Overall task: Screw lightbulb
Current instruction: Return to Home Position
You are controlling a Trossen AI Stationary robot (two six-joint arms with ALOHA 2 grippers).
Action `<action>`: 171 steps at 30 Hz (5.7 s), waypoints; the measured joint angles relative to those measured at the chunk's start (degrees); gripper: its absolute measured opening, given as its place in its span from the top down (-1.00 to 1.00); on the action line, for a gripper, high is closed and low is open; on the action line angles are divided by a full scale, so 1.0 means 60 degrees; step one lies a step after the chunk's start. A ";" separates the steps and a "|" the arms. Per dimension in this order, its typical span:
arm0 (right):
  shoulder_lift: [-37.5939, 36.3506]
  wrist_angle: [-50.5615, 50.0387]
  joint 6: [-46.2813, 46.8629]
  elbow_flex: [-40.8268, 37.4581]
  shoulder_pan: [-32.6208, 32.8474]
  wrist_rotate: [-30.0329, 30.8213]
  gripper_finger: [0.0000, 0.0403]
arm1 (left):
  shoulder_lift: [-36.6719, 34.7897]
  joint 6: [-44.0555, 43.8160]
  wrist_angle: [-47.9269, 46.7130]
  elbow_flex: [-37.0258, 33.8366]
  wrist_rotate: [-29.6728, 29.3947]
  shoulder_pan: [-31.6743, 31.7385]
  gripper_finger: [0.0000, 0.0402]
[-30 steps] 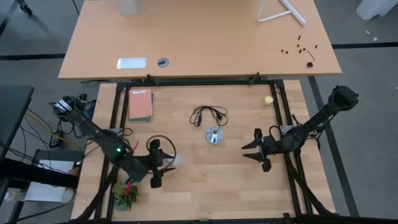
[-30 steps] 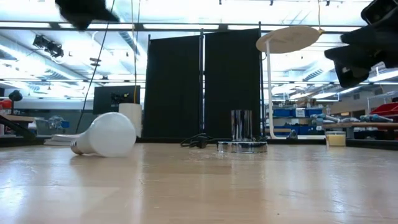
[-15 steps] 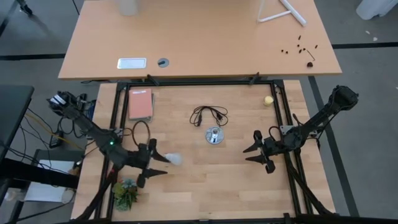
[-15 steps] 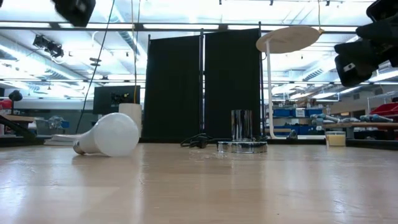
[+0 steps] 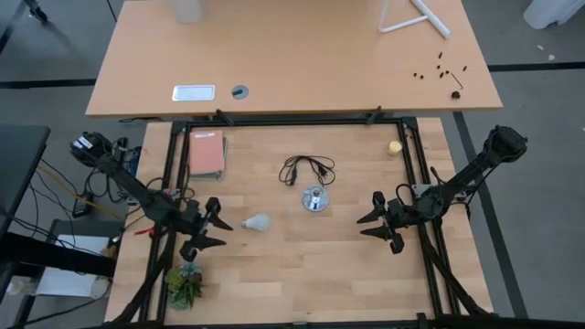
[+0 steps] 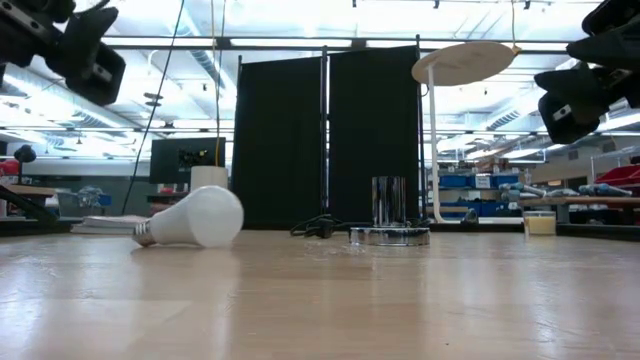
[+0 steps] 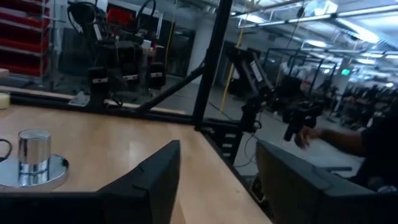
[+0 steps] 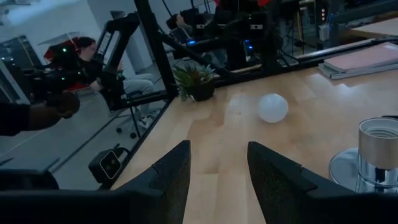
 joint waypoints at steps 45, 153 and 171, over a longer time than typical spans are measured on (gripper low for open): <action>0.0004 0.0004 -0.0028 0.0004 0.0000 -0.0001 0.17 | -0.3292 0.2468 -0.5505 -0.0022 -0.0494 0.0018 -0.06; -0.4210 -0.3067 -0.2094 0.0015 -0.0078 -0.1222 0.17 | -0.6105 0.3199 -0.7348 -0.0036 0.1160 0.0022 -0.06; -0.7736 -0.6762 -0.2037 0.0011 -0.1149 -0.3066 0.17 | -0.6105 0.3195 -0.7348 -0.0036 0.1148 0.0022 -0.06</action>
